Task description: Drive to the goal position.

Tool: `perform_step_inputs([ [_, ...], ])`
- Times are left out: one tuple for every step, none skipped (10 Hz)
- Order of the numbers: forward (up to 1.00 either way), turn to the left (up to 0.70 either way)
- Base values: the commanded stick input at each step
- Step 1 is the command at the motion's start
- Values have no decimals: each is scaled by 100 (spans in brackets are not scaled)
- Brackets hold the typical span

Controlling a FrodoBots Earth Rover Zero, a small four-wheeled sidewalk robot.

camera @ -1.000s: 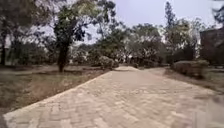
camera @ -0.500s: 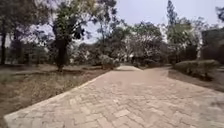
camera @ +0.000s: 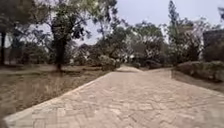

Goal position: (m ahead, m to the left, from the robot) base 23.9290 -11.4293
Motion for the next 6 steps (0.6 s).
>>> perform_step_inputs([
  [70, 0],
  [70, 0],
  [70, 0],
  [70, 0],
  [70, 0],
  [70, 0],
])
